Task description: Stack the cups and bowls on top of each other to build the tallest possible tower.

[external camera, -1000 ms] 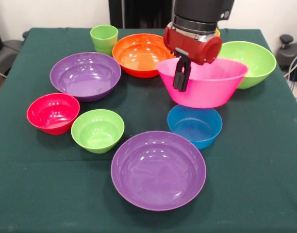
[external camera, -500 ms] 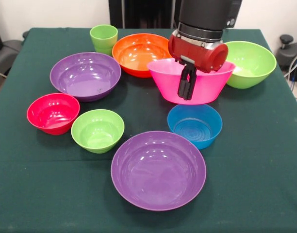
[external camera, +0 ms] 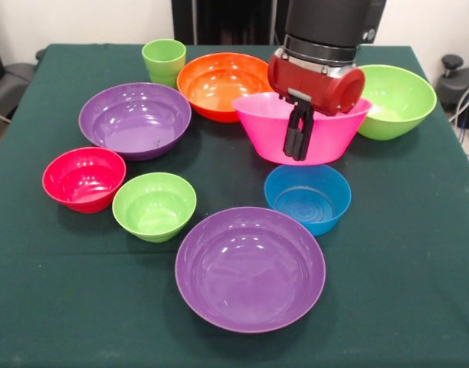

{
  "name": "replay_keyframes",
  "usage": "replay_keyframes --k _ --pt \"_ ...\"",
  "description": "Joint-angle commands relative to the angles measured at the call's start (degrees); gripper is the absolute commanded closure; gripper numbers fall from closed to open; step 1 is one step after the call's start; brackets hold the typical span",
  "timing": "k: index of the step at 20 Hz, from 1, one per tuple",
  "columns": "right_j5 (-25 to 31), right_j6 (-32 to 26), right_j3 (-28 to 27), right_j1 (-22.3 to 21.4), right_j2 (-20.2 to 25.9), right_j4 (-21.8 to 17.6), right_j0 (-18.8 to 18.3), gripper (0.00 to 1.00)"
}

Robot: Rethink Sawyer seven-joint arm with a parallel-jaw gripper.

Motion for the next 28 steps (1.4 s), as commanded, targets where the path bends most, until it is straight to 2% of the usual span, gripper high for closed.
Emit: replay_keyframes --k 1,4,7,10,14,18,22,25,28 --pt "7.6 1.2 -3.7 0.7 2.6 -0.8 3.0 1.00" --pt "13.1 3.3 -1.5 -3.6 1.0 0.5 5.3 1.00" --pt "22.7 4.7 0.6 -8.5 -0.7 1.5 7.5 1.00" --pt "25.5 6.8 4.4 -11.7 -1.8 2.5 8.9 1.00" --pt "22.7 11.9 9.3 -12.9 -5.0 3.9 11.2 1.00" --pt "17.0 18.3 12.4 -9.6 -8.4 6.9 12.9 1.00" --pt "11.6 19.2 13.6 -6.1 -9.7 9.9 12.9 1.00" --pt "9.8 20.4 13.3 -3.7 -11.7 11.3 13.3 1.00" --pt "7.4 20.0 13.8 -2.4 -11.2 12.8 11.7 1.00"
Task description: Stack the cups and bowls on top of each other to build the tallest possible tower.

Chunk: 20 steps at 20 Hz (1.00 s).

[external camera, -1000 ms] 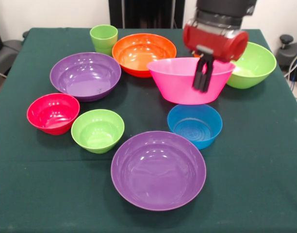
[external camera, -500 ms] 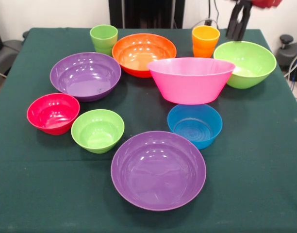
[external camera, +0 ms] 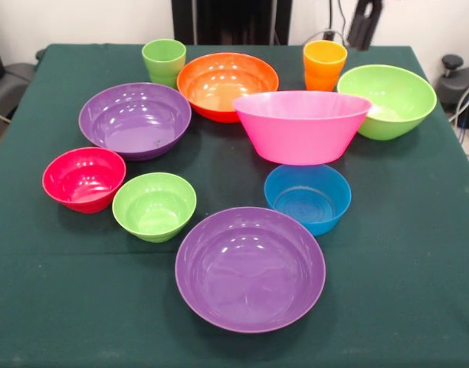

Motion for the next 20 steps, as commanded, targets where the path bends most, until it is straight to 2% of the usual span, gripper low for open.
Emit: replay_keyframes --k 1,9,16,20 --pt "-5.9 15.3 6.6 8.1 -0.1 3.7 -1.6 1.00" --pt "-8.1 15.6 6.8 10.8 -0.4 6.2 -1.7 1.00" --pt "-3.6 17.2 5.3 11.0 -1.8 10.4 -0.4 1.00" --pt "-3.4 17.9 4.4 12.3 -2.0 12.6 -0.5 1.00"
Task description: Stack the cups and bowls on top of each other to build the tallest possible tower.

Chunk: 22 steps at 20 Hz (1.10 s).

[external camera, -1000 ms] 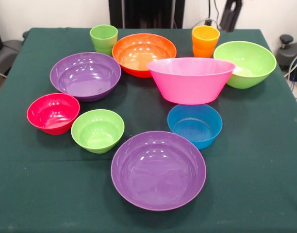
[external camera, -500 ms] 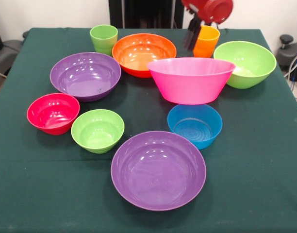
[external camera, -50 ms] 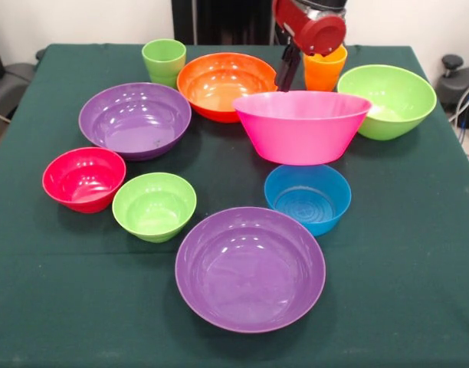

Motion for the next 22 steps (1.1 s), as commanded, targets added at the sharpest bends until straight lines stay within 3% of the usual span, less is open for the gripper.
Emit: replay_keyframes --k 1,7,19,20,22 --pt "3.2 14.0 0.3 3.3 2.4 4.9 0.7 1.00" --pt "7.6 14.5 -3.2 4.6 -1.3 6.6 3.0 1.00" --pt "12.5 13.6 -7.3 6.8 -3.5 9.0 4.7 1.00" --pt "12.6 13.4 -7.5 7.1 -3.8 9.4 5.1 0.00" --pt "12.3 13.3 -7.6 7.2 -3.8 9.4 5.1 0.00"
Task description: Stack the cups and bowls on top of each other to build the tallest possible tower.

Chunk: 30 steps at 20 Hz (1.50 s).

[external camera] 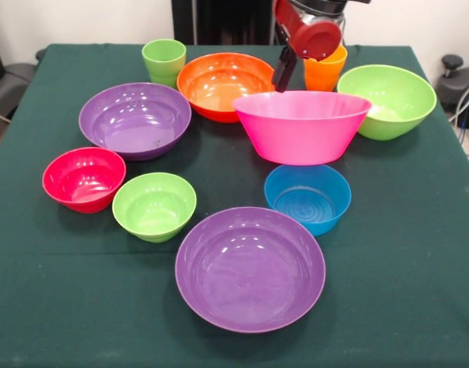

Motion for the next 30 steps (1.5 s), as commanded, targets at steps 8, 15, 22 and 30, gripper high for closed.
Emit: replay_keyframes --k 8,15,22,30 --pt "5.9 13.7 -5.0 3.6 2.0 2.7 2.7 0.00" --pt "3.3 15.9 -4.6 5.3 2.6 6.2 4.6 0.00" --pt "2.9 16.2 -6.1 7.8 1.9 8.7 6.0 0.00" --pt "0.5 13.6 -5.8 9.7 2.9 9.7 5.3 0.00"
